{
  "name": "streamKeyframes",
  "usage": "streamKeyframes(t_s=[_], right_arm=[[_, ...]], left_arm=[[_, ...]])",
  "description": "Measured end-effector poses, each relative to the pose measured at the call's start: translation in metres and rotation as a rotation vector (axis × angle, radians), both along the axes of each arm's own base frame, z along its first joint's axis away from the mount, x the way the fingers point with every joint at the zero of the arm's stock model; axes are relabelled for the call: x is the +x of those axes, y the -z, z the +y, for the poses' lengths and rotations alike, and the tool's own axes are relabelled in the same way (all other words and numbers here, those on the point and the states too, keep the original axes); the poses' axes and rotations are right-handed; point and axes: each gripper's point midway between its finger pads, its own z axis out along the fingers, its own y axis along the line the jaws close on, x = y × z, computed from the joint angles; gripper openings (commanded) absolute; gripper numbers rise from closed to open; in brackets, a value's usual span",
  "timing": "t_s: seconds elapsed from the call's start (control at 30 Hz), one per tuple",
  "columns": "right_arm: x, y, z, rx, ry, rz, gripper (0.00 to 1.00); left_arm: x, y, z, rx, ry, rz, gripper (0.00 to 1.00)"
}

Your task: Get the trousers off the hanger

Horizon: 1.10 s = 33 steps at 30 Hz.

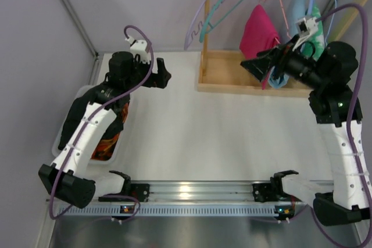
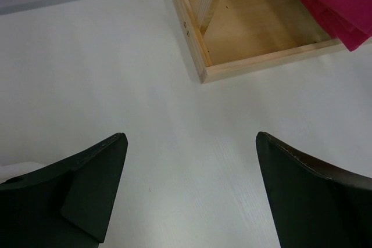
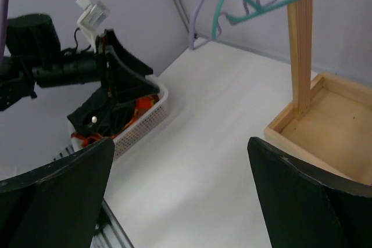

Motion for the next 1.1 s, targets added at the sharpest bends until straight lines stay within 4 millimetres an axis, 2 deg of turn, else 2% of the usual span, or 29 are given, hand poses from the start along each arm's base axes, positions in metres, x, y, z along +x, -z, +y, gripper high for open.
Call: streamKeyframes(t_s=[0.03, 0.07, 0.17, 0.27, 0.4, 0.5, 0.6, 0.7, 0.87, 1.1], right_arm=[[0.003, -0.007, -0.002, 0.006, 0.008, -0.009, 0.99], [0.011, -0.022, -0.004, 0.022, 0.016, -0.022, 0.99], [0.041, -0.049, -0.016, 0.061, 0.055, -0.025, 0.99], [0.072, -0.062, -0.033, 0.105, 0.096, 0.006, 0.99], [0.117, -0.070, -0.074, 0.177, 0.196, 0.052, 0.99], [0.138, -0.073, -0.101, 0.225, 0.256, 0.071, 0.99], [0.152, -0.073, -0.120, 0.273, 0.289, 0.101, 0.98], [0.168, -0.067, -0.129, 0.323, 0.300, 0.152, 0.97], [0.191, -0.054, -0.130, 0.388, 0.276, 0.227, 0.93], [0.196, -0.050, -0.119, 0.421, 0.234, 0.269, 0.87]], left_arm=[[-0.004, -0.008, 0.002, -0.009, -0.002, -0.019, 0.99], [-0.007, -0.016, 0.004, -0.022, -0.006, -0.040, 0.99], [-0.018, -0.036, 0.010, -0.055, -0.014, -0.090, 0.99], [-0.024, -0.049, 0.018, -0.083, -0.032, -0.124, 0.99], [-0.022, -0.051, 0.022, -0.104, -0.047, -0.129, 0.99], [-0.021, -0.047, 0.025, -0.101, -0.055, -0.121, 0.99], [-0.020, -0.046, 0.027, -0.105, -0.061, -0.119, 0.98], [-0.019, -0.041, 0.030, -0.119, -0.073, -0.102, 0.99], [-0.017, -0.041, 0.034, -0.125, -0.088, -0.099, 0.99], [-0.016, -0.035, 0.038, -0.135, -0.103, -0.080, 0.99]])
